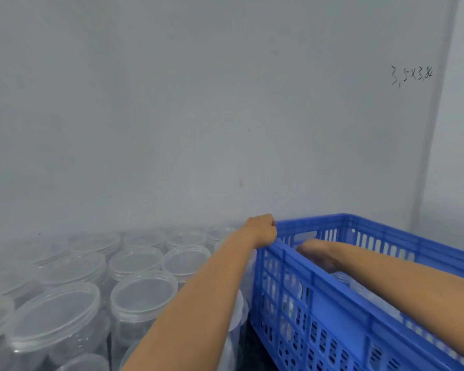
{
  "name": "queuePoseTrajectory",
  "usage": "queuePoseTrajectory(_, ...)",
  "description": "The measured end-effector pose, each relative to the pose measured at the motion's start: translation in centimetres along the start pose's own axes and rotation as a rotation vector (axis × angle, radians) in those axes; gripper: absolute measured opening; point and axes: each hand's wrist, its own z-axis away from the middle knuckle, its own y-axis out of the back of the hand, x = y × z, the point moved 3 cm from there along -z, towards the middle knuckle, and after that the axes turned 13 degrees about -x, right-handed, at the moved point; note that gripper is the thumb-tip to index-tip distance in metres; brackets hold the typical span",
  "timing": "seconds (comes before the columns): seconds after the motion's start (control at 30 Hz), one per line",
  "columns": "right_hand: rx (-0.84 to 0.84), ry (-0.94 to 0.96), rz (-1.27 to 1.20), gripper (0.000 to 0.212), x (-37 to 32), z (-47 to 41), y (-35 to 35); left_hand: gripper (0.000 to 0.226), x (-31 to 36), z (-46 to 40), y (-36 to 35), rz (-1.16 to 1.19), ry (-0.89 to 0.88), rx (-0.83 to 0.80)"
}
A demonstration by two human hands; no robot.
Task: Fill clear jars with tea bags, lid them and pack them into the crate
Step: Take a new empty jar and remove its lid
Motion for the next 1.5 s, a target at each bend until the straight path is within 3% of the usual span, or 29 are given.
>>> queuePoseTrajectory(0.07,0.05,0.16,-0.284,0.027,-2.4,1.5,0.9,0.035,-0.5,1.1,1.7,0.08,0.011,0.077)
queuePoseTrajectory(0.13,0.036,0.297,-0.402,0.036,-5.3,3.7,1.1,0.035,-0.8,2.6,3.3,0.161,0.011,0.176)
queuePoseTrajectory(0.23,-0.021,0.407,-0.479,0.034,-7.6,6.6,-0.6,0.033,-1.1,5.8,5.2,0.268,-0.003,0.296)
queuePoseTrajectory(0.37,-0.166,0.407,-0.473,0.034,-7.7,9.7,-5.2,0.029,-2.5,11.3,6.4,0.281,-0.009,0.273)
queuePoseTrajectory(0.47,-0.219,0.406,-0.326,0.033,-6.8,11.6,-8.8,0.025,-4.4,15.9,6.3,0.209,-0.001,0.222)
queuePoseTrajectory(0.53,-0.22,0.406,-0.104,0.036,-6.0,12.6,-10.8,0.023,-6.0,18.6,5.6,0.13,0.037,0.186)
queuePoseTrajectory(0.67,-0.23,0.418,0.276,0.088,-3.6,13.5,-14.9,0.028,-8.4,22.3,3.3,-0.033,0.075,0.135)
queuePoseTrajectory(0.77,-0.082,0.524,0.374,0.108,-2.8,13.5,-17.7,0.034,-8.8,24.0,1.8,-0.167,0.047,0.173)
queuePoseTrajectory(0.93,0.185,0.538,0.509,0.1,-3.2,15.3,-19.2,0.046,-7.7,26.5,0.8,-0.365,0.006,0.259)
queuePoseTrajectory(1.07,0.187,0.575,0.55,0.099,-4.7,19.4,-19.1,0.058,-7.1,31.3,0.1,0.113,-0.139,0.365)
queuePoseTrajectory(1.23,-0.19,0.612,0.375,0.094,-3.8,24.3,-23.3,0.099,-8.3,37.2,-4.4,0.632,-0.239,0.263)
queuePoseTrajectory(1.33,-0.334,0.578,0.237,0.092,-2.3,24.9,-27.2,0.105,-10.6,39.6,-7.9,0.751,-0.199,0.237)
queuePoseTrajectory(1.5,-0.334,0.587,0.327,0.091,0.2,22.7,-33.2,0.088,-15.4,41.5,-12.4,0.758,0.008,0.368)
